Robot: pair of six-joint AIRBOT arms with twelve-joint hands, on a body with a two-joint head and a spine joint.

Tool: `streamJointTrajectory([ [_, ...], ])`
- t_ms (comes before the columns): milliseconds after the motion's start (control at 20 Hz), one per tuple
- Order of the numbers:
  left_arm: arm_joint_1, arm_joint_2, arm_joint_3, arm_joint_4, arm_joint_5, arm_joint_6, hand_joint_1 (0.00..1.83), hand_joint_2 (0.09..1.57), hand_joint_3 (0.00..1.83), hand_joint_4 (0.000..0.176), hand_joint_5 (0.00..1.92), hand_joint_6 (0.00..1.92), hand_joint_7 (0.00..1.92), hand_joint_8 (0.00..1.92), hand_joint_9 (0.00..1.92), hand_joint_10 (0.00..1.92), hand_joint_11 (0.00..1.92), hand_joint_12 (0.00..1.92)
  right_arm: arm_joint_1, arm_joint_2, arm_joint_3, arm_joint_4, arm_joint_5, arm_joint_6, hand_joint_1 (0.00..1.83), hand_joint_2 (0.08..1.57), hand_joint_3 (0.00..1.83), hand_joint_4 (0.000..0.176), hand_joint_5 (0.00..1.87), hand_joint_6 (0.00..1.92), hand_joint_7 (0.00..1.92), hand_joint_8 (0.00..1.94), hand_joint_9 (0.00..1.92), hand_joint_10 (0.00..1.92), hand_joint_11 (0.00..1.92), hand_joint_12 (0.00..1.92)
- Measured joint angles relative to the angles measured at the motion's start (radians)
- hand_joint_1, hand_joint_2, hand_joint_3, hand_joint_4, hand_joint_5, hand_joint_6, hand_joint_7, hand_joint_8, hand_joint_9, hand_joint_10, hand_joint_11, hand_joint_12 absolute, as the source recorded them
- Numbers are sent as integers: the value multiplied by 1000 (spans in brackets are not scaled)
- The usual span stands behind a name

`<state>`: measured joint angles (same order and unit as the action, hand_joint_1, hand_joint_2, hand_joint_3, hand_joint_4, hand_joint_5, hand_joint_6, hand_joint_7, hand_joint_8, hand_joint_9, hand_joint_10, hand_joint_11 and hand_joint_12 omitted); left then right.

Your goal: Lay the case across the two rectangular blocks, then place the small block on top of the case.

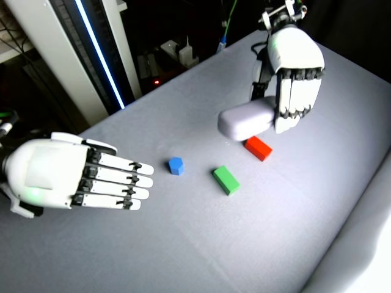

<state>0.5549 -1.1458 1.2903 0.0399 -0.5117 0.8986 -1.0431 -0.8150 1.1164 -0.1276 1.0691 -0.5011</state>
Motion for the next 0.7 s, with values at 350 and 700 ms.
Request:
streamJointTrajectory([
  [350,-8,-85,59,-58,48,1,1277,1076,1,0,1017,755,1120,951,1125,756,942,1295,0,0,5,-4,-3,1,517,1351,0,0,494,3,433,3,471,4,175,847],
  [700,10,-117,84,-97,83,9,1278,1105,0,0,1010,705,1023,1168,1000,1066,909,1439,0,0,5,-4,-5,0,458,1364,3,0,493,2,425,1,462,2,168,831],
])
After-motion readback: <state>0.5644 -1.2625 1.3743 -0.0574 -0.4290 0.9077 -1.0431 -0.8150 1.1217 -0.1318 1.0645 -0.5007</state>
